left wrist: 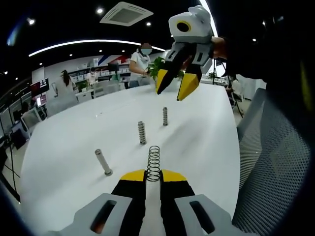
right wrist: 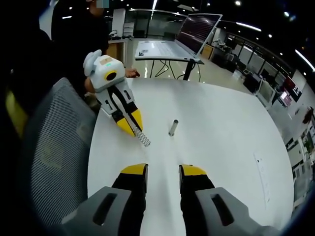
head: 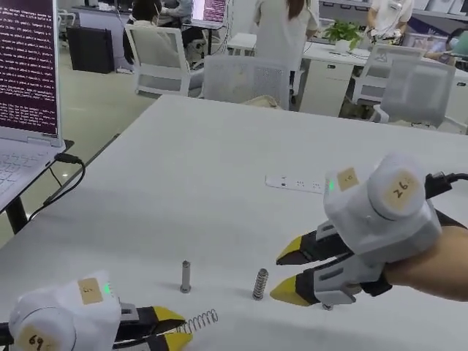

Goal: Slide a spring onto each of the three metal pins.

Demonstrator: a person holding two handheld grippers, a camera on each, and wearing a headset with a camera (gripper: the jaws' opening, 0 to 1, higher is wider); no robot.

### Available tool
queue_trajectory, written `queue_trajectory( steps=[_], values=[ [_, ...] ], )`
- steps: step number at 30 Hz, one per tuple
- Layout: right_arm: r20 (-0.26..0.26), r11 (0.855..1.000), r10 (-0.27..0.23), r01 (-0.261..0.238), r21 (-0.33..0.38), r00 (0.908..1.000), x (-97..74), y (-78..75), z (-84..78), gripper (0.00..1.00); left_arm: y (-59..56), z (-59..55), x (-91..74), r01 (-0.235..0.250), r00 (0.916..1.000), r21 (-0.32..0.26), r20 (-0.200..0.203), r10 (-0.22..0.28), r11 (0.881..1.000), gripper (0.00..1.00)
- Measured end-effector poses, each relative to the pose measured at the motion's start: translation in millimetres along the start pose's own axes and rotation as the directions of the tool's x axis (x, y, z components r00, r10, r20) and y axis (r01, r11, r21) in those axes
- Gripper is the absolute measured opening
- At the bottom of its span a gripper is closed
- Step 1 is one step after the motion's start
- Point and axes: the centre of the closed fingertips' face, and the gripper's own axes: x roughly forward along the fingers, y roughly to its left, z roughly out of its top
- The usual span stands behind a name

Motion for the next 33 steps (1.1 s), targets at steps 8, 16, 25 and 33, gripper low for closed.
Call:
queue_trajectory(
  steps=[8,16,25,33],
  values=[
    [0.013,0.998,0.054,-0.054,-0.013,0.9985,2.6,18.9,2.8,0.22,-14.3,22.4,-0.2,0.052,0.998,0.062,0.033,-0.054,0.997,0.02],
    [0.011,0.993,0.111,-0.11,-0.047,0.9938,10.0,35.6,5.2,0.21,-27.9,37.3,-1.5,0.096,0.9932,0.103,0.056,-0.102,0.99,0.02],
    [0.001,0.986,0.155,-0.154,-0.06,0.988,16.4,47.5,2.9,0.2,-36.9,48.9,-1.7,0.122,0.9885,0.136,0.073,-0.132,0.983,0.02],
    [-0.009,0.984,0.165,-0.165,-0.072,0.9863,18.7,50.7,1.4,0.16,-43.2,55.2,-2.0,0.139,0.9843,0.153,0.086,-0.154,0.978,0.02]
  ],
)
